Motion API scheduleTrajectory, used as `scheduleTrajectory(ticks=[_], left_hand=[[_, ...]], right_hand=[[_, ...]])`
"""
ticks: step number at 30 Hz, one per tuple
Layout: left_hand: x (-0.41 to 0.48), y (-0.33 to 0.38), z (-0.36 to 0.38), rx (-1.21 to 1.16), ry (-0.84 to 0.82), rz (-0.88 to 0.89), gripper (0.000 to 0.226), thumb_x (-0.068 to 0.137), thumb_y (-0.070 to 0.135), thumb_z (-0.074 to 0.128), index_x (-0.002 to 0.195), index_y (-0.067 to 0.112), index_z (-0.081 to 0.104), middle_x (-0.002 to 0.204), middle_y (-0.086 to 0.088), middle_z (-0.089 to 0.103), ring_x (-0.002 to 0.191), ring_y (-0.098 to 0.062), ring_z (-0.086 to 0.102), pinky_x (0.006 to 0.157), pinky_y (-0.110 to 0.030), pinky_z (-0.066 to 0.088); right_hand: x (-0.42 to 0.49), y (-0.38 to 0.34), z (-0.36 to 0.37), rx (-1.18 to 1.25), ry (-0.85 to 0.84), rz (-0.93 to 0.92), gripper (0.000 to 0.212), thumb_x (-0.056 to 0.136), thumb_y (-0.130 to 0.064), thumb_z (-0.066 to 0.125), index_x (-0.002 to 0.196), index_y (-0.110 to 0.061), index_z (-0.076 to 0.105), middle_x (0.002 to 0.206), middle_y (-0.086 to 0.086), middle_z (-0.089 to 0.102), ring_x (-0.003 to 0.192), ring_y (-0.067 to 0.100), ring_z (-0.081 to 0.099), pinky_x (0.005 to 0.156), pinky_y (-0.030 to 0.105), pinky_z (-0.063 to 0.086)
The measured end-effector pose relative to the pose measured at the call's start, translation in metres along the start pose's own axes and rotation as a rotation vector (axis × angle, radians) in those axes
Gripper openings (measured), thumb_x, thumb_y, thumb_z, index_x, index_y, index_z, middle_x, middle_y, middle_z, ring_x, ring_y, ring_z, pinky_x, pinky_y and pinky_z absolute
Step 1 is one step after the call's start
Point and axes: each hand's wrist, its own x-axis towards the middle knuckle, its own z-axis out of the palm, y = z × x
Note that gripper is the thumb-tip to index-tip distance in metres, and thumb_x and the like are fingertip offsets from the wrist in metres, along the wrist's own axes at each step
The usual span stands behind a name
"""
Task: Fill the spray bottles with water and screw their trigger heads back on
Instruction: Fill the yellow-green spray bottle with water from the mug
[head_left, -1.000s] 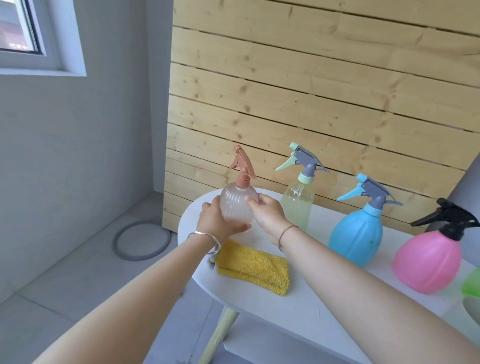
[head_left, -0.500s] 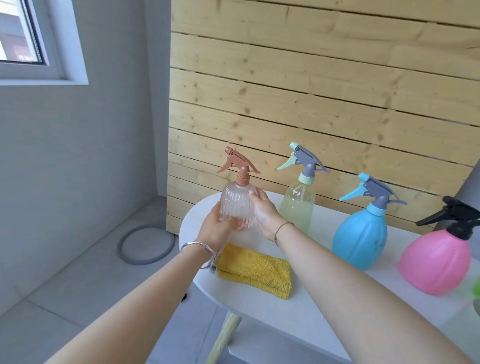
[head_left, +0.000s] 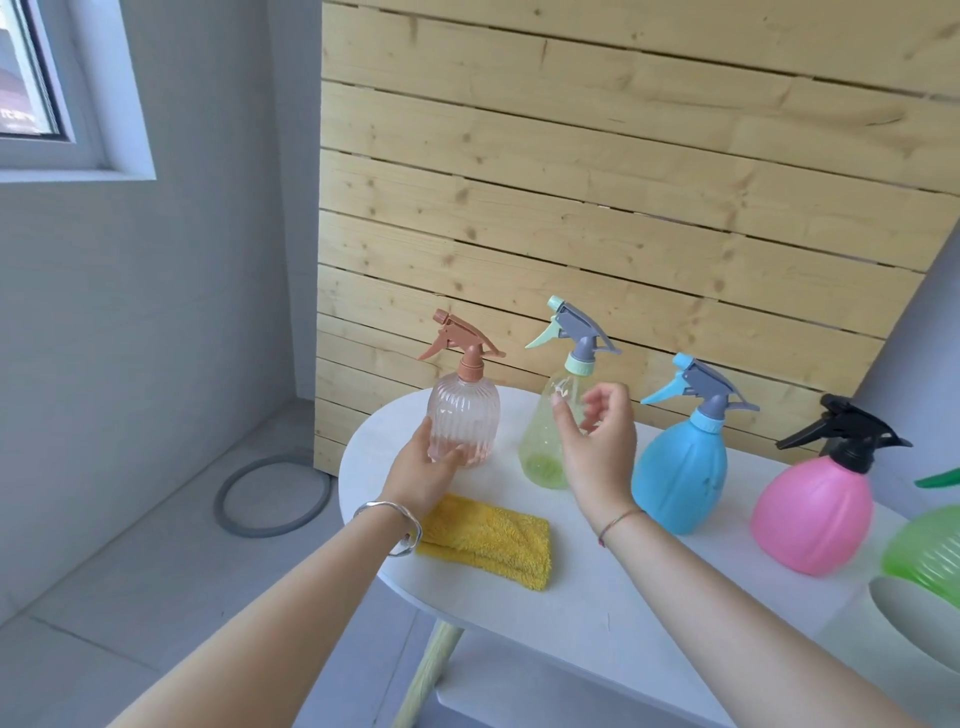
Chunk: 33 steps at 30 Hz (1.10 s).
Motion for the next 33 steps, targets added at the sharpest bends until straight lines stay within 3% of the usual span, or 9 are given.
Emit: scheduleTrajectory(ticks=[7, 11, 15, 17, 21, 24, 28, 31, 33], left_hand=[[-0.015, 0.022, 0.006, 0.081, 0.159, 0.108, 0.067, 0.095, 0.025, 0.057, 0.151, 0.013, 0.022, 0.153, -0.001, 0.033, 0.14, -0.019, 0.031, 0.103, -0.02, 0.024], [-0.029, 0.055, 0.016, 0.099, 0.24, 0.408, 0.065, 0.09, 0.026, 0.064, 0.146, 0.019, 0.031, 0.146, 0.01, 0.036, 0.136, -0.011, 0.031, 0.108, -0.02, 0.023], [-0.054, 0.09, 0.031, 0.114, 0.059, 0.409, 0.086, 0.076, 0.043, 0.077, 0.145, 0.022, 0.03, 0.136, 0.036, 0.016, 0.136, 0.004, 0.019, 0.112, -0.023, 0.021], [-0.07, 0.107, 0.036, 0.087, -0.062, 0.335, 0.094, 0.067, 0.049, 0.081, 0.143, 0.028, 0.03, 0.132, 0.034, 0.027, 0.129, 0.003, 0.033, 0.106, -0.02, 0.03], [-0.108, 0.133, 0.043, -0.04, -0.094, 0.313, 0.061, 0.063, 0.05, 0.085, 0.109, 0.03, 0.05, 0.099, 0.019, 0.06, 0.091, 0.004, 0.058, 0.076, -0.013, 0.044], [-0.135, 0.147, 0.035, -0.175, -0.26, 0.212, 0.058, 0.065, 0.046, 0.081, 0.109, 0.021, 0.052, 0.102, 0.007, 0.069, 0.095, -0.012, 0.065, 0.082, -0.025, 0.051], [-0.167, 0.166, 0.017, -0.415, -0.697, 0.015, 0.034, 0.09, 0.039, 0.058, 0.119, 0.021, 0.06, 0.109, 0.009, 0.072, 0.103, -0.007, 0.066, 0.086, -0.021, 0.052], [-0.179, 0.178, 0.008, -0.317, -0.691, 0.036, 0.046, 0.082, 0.057, 0.054, 0.119, 0.033, 0.062, 0.126, 0.011, 0.062, 0.118, -0.006, 0.056, 0.105, -0.032, 0.041], [-0.187, 0.19, 0.009, -0.206, -0.492, 0.132, 0.065, 0.068, 0.071, 0.059, 0.119, 0.032, 0.056, 0.124, 0.01, 0.059, 0.11, -0.002, 0.057, 0.096, -0.024, 0.045]], right_hand=[[0.037, 0.002, 0.006, -0.017, -0.06, 0.223, 0.06, 0.084, -0.035, 0.069, 0.132, -0.009, 0.043, 0.133, 0.002, 0.046, 0.125, 0.017, 0.043, 0.098, 0.028, 0.037], [0.05, -0.003, 0.0, 0.084, -0.175, 0.228, 0.024, 0.085, -0.022, 0.068, 0.107, -0.015, 0.062, 0.108, 0.001, 0.066, 0.106, 0.017, 0.061, 0.08, 0.021, 0.04], [0.038, -0.032, -0.033, 0.115, -0.105, 0.146, 0.029, 0.075, -0.029, 0.078, 0.093, -0.016, 0.059, 0.09, -0.005, 0.064, 0.09, 0.014, 0.061, 0.076, 0.021, 0.044], [0.03, -0.057, -0.058, 0.207, -0.146, 0.119, 0.025, 0.076, -0.032, 0.077, 0.091, -0.019, 0.061, 0.088, -0.006, 0.065, 0.086, 0.01, 0.061, 0.079, 0.022, 0.047], [0.008, -0.103, -0.107, 0.445, -0.36, 0.197, 0.008, 0.087, -0.025, 0.067, 0.092, -0.018, 0.067, 0.083, -0.005, 0.061, 0.079, 0.003, 0.055, 0.078, 0.012, 0.043], [-0.005, -0.12, -0.132, 0.507, -0.421, 0.281, 0.013, 0.078, -0.032, 0.069, 0.082, -0.02, 0.071, 0.091, 0.002, 0.066, 0.087, 0.016, 0.058, 0.089, 0.031, 0.045], [-0.019, -0.137, -0.161, 0.733, -0.569, 0.432, 0.02, 0.079, -0.031, 0.059, 0.09, -0.016, 0.066, 0.096, 0.004, 0.069, 0.085, 0.019, 0.063, 0.071, 0.033, 0.053], [-0.03, -0.15, -0.174, 0.793, -0.529, 0.411, 0.025, 0.083, -0.03, 0.058, 0.1, -0.012, 0.06, 0.101, 0.006, 0.064, 0.09, 0.023, 0.059, 0.078, 0.038, 0.051], [-0.039, -0.16, -0.179, 0.723, -0.46, 0.343, 0.027, 0.079, -0.031, 0.062, 0.098, -0.013, 0.064, 0.101, 0.006, 0.064, 0.093, 0.021, 0.06, 0.09, 0.037, 0.047]])
